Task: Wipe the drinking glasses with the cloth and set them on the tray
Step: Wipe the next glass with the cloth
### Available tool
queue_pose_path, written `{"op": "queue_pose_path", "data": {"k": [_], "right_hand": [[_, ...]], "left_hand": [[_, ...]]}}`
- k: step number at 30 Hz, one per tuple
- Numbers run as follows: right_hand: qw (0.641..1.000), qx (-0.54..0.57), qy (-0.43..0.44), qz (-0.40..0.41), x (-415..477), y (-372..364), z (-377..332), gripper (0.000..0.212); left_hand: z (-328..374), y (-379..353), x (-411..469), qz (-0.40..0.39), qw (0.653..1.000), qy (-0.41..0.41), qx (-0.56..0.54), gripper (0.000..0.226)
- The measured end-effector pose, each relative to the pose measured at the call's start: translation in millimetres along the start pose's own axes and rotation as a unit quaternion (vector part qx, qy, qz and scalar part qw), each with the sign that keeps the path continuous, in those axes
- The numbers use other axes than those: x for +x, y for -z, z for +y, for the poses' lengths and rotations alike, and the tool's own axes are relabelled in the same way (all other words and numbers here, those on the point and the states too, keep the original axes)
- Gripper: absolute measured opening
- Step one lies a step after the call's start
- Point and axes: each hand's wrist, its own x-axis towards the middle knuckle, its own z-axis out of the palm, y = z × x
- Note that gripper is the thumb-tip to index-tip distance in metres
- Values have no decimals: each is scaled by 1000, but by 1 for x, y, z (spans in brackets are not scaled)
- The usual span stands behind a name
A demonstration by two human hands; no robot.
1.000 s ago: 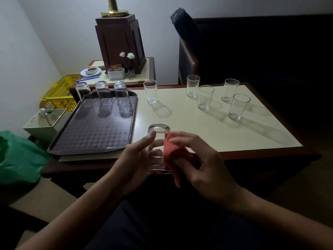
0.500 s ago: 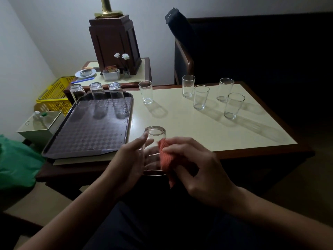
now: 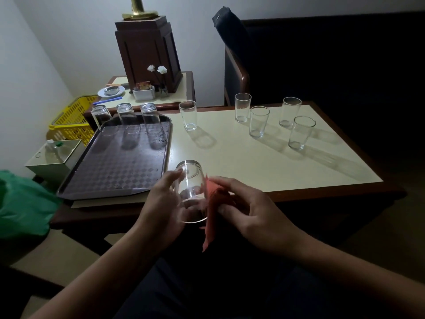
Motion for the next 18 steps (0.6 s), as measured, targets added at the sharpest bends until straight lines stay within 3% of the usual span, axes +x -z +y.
{"op": "queue_pose_path", "data": {"k": [2,4,7,9,10,12,14,15,16,18], "right_hand": [[998,55,-45,1,-1,-3,3,53],[999,9,-6,44,-3,-3,6,58],[963,-161,188,107,3,14,2,37],[914,-242,312,92,6,28,-3,26],[910,-249,319,87,8,35,-5,27],[953,-186,217,99,8,43,-4,36],[995,7,13,94,12,44,-5,40],[985,132,-99,58,15,42,-5,41],[949,242,-203,6,15,38,-3,44],[847,400,-337,-90,12,33,-4,51]], "left_hand": [[1,1,3,19,999,-28,-22,28],[4,1,4,31,998,-48,-28,32],[1,0,1,-32,996,-49,71,62],[2,-1,-4,-118,982,-43,140,58],[3,1,-6,-145,975,-45,160,56],[10,3,-8,-176,965,-65,184,58],[16,3,-11,-188,950,-118,221,58],[19,3,-12,-191,935,-161,250,58],[21,5,-12,-190,915,-211,286,57],[22,9,-10,-184,872,-286,353,53]]}}
